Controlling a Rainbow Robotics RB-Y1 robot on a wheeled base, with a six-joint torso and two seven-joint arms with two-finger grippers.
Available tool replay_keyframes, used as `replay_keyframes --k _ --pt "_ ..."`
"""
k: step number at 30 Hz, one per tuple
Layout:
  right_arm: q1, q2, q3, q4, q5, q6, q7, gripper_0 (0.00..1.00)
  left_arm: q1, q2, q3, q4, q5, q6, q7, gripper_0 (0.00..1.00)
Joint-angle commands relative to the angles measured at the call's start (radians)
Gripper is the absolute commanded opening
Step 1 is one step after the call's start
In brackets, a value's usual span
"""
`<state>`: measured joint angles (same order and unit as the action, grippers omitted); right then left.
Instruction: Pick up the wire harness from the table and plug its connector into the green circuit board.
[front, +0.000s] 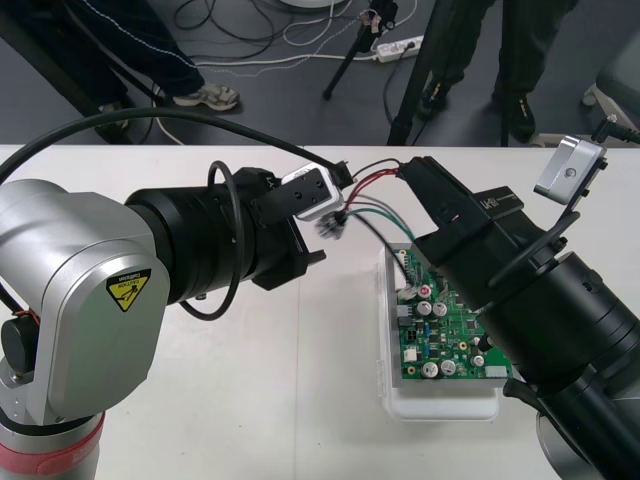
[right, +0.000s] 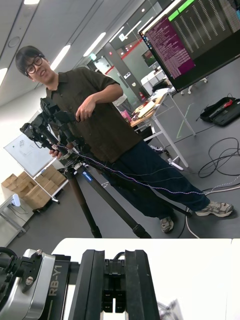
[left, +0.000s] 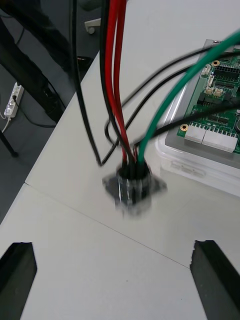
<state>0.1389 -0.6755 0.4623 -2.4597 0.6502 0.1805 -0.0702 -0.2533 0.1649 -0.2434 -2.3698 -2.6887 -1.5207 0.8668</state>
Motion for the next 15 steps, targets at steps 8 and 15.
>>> replay_keyframes --k 8,15 --pt "-0.016 -0.021 -0.050 -0.032 0.012 -0.019 -0.005 0.00 0.012 0.008 0.013 -0.005 -0.002 0.063 0.001 1.00" --pt "0.018 -0.069 -0.154 -0.012 0.014 -0.142 -0.013 0.00 0.012 0.059 0.027 -0.009 0.018 0.073 -0.014 1.00"
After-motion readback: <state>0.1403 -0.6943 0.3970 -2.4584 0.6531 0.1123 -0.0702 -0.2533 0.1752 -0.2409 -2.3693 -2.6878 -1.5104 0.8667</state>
